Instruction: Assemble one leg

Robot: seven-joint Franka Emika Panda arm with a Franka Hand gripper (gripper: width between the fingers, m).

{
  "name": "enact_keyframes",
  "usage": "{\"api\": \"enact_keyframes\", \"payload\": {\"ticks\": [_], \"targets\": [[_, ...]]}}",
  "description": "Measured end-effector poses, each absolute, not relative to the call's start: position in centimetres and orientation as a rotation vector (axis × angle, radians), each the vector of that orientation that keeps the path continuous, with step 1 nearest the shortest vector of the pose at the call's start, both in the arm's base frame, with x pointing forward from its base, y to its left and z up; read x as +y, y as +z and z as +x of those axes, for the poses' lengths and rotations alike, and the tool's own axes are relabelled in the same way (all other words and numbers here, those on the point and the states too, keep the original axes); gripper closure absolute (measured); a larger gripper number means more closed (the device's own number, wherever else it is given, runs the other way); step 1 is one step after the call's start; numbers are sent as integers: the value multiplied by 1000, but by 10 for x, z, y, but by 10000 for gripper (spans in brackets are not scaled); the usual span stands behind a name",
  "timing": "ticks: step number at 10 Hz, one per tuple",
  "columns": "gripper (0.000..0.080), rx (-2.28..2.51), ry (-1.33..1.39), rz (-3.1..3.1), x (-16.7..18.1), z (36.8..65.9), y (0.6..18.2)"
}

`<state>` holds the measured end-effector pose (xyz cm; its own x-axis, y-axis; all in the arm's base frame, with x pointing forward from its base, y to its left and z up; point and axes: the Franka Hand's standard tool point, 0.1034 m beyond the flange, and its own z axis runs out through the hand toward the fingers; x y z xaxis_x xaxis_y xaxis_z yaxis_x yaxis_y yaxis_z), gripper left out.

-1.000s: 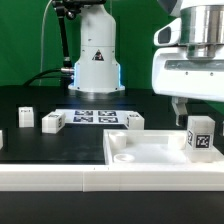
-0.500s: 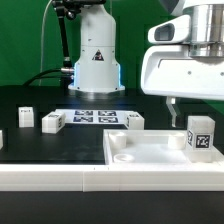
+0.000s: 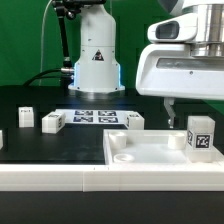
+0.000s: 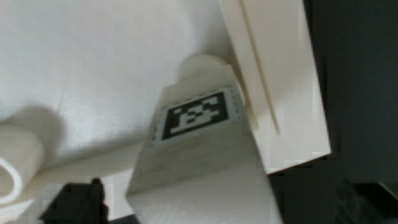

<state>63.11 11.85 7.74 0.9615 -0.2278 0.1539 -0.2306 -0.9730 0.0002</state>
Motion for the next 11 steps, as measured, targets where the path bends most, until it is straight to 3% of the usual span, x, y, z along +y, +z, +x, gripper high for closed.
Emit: {"api": "enact_keyframes", "payload": {"ticks": [4, 6, 9, 11], "targets": [[176, -318, 239, 3094, 118, 631, 77], [511, -318, 240, 3094, 118, 631, 77], [509, -371, 240, 3091, 117, 631, 77], [509, -693, 238, 3060, 115, 631, 77]]}}
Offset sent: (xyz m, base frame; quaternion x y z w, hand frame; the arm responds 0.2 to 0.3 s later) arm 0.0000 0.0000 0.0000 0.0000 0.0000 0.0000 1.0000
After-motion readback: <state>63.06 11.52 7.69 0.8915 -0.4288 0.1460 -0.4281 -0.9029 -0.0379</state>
